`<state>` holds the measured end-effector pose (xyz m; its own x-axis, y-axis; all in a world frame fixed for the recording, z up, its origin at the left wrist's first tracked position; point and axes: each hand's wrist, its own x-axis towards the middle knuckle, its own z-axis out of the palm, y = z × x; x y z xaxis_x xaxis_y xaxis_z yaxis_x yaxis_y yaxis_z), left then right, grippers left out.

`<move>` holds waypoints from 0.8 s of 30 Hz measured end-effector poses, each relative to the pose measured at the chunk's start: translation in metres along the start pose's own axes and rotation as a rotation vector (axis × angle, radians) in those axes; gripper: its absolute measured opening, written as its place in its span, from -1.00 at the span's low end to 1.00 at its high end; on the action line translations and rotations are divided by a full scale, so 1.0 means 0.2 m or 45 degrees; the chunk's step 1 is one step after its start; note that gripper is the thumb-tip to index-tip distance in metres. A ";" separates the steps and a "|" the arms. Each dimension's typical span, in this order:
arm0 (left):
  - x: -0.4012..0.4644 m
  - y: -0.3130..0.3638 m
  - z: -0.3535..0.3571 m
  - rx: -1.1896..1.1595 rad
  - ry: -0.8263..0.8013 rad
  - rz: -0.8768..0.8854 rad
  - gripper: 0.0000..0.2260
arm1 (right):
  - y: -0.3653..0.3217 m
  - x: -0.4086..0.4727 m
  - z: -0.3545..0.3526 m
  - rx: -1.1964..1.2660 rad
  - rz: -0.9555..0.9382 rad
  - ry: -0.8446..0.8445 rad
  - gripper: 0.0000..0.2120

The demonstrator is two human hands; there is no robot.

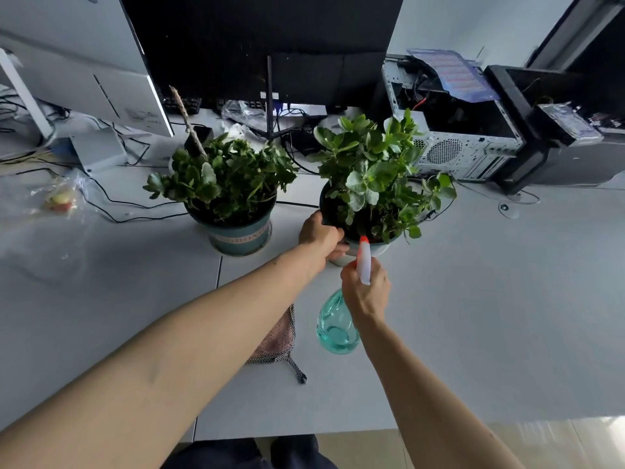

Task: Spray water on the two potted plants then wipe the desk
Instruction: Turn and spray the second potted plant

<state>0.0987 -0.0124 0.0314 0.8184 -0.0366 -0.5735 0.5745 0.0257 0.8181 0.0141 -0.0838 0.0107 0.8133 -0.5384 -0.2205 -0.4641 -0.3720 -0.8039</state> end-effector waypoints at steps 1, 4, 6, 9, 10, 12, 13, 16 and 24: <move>0.00 0.01 -0.01 0.007 0.002 0.002 -0.66 | -0.01 0.00 0.00 -0.012 0.016 -0.016 -0.68; 0.03 0.04 -0.03 0.045 -0.014 -0.010 -0.72 | -0.01 0.00 0.00 0.004 -0.016 -0.082 -0.70; 0.04 0.06 -0.04 0.071 -0.029 -0.017 -0.72 | -0.01 0.00 0.00 0.020 -0.058 -0.112 -0.59; 0.06 0.07 -0.06 0.096 -0.048 -0.018 -0.70 | -0.03 0.01 0.01 0.021 -0.065 -0.099 -0.78; 0.06 0.07 -0.06 0.098 -0.053 -0.017 -0.72 | -0.03 0.01 0.01 0.015 -0.061 -0.082 -0.92; 0.07 0.08 -0.07 0.095 -0.064 -0.020 -0.74 | -0.04 0.02 0.02 -0.002 -0.058 -0.066 -0.93; 0.07 0.08 -0.07 0.095 -0.069 -0.022 -0.74 | -0.05 0.02 0.03 -0.019 -0.050 -0.063 -0.94; 0.08 0.08 -0.08 0.094 -0.085 -0.021 -0.73 | -0.04 0.04 0.03 -0.057 -0.068 -0.062 -0.81; 0.09 0.09 -0.09 0.090 -0.105 -0.028 -0.70 | -0.02 0.06 0.04 -0.015 -0.027 0.045 -0.84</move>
<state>0.1245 0.0054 0.0345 0.7998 -0.1184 -0.5884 0.5875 -0.0465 0.8079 0.0290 -0.0824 0.0061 0.8105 -0.5563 -0.1835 -0.4509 -0.3923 -0.8017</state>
